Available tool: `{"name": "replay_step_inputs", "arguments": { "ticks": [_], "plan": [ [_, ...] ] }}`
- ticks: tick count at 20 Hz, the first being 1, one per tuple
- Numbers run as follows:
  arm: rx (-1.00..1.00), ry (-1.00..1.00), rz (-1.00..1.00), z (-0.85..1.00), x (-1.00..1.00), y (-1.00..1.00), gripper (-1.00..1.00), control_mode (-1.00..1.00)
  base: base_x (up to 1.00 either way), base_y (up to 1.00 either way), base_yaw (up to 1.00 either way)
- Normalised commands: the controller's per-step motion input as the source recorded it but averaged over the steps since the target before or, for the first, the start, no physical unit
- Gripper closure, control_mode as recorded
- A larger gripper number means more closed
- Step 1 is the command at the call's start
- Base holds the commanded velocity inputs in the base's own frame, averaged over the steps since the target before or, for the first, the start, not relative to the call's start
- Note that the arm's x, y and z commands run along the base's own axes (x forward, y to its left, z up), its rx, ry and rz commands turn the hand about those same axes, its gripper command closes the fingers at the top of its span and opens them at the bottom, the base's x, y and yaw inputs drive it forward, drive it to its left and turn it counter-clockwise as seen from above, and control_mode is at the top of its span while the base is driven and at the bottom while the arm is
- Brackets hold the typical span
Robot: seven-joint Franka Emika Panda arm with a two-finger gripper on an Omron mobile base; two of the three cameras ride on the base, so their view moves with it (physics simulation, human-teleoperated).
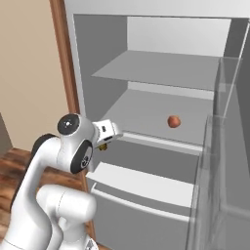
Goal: Gather the onion and sweet potato from the fridge and place them on a tray on the dining counter. Then gather the chicken drumstick and fish from the fridge and place them on the other tray.
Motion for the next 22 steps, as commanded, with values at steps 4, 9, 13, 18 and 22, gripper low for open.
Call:
{"name": "replay_step_inputs", "arguments": {
  "ticks": [4,9,13,18,22],
  "plan": [
    [0.0,0.0,0.0,0.0,0.0,0.0,1.0,1.0,-0.36,0.39,0.0],
    [0.0,0.0,0.0,0.0,0.0,0.0,1.0,1.0,-0.48,0.37,-0.03],
    [0.0,0.0,0.0,0.0,0.0,0.0,1.0,1.0,-0.52,0.3,-0.1],
    [0.0,0.0,0.0,0.0,0.0,0.0,1.0,1.0,-0.43,0.25,-0.16],
    [0.0,0.0,0.0,0.0,0.0,0.0,1.0,1.0,-0.29,0.28,-0.16]
  ]
}}
